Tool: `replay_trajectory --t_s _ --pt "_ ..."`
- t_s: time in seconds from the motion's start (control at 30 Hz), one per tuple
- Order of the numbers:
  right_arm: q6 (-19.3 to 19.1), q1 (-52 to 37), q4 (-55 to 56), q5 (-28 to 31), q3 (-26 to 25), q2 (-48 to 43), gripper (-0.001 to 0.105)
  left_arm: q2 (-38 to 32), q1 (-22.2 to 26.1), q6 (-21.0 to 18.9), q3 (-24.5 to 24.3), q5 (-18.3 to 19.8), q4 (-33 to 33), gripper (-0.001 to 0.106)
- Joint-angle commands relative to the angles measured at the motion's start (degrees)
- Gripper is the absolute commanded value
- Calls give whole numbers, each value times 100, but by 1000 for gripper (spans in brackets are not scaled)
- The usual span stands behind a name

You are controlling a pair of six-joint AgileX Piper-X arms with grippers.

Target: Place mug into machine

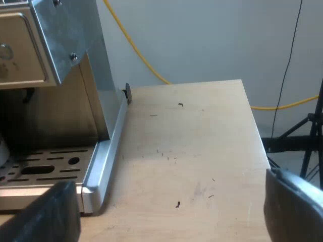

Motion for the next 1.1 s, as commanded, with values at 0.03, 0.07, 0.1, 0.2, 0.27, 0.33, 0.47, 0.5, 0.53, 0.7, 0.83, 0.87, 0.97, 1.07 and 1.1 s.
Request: replay_trajectory --t_s 0.03,0.07,0.1,0.2,0.27,0.33,0.47,0.5,0.53,0.7,0.83,0.87,0.97,1.07,1.1 --pt "-66 -24 -118 0 164 -234 80 -793 2 -52 287 -71 -337 72" --pt "-66 -24 -118 0 205 -234 80 -793 2 -52 331 -71 -395 72" --pt "-66 -24 -118 0 270 -234 80 -793 2 -73 465 -71 -512 72" --pt "-66 -24 -118 0 437 -224 80 -793 2 -74 794 -95 -772 72" --pt "-66 -24 -128 -32 526 -224 80 -793 2 -87 957 -175 -915 72" --pt "-66 -24 -124 -32 605 -224 80 -793 2 -99 1158 -294 -986 72" --pt "-66 -24 -124 -103 767 -224 80 -793 2 -97 1393 -330 -1055 72" --pt "-66 -24 -124 -170 827 -224 80 -793 2 -97 1464 -330 -1079 72" --pt "-66 -24 -124 -219 873 -224 80 -783 2 -97 1521 -330 -1108 72" --pt "-66 -24 -124 -249 994 -224 80 -783 2 -97 1663 -330 -1184 72" --pt "-83 -24 -124 -249 1028 -224 80 -783 2 -97 1712 -330 -1214 72" --pt "-83 -24 -124 -249 1028 -224 80 -783 2 -97 1712 -330 -1215 72" --pt "-83 -24 -87 -249 1028 -224 80 -783 2 -97 1712 -330 -1213 72" --pt "-83 -24 -87 -249 1028 -224 80 -783 2 -97 1712 -330 -1213 72" --pt "-83 -24 -87 -249 1028 -224 80 -783 2 -97 1712 -330 -1213 72"
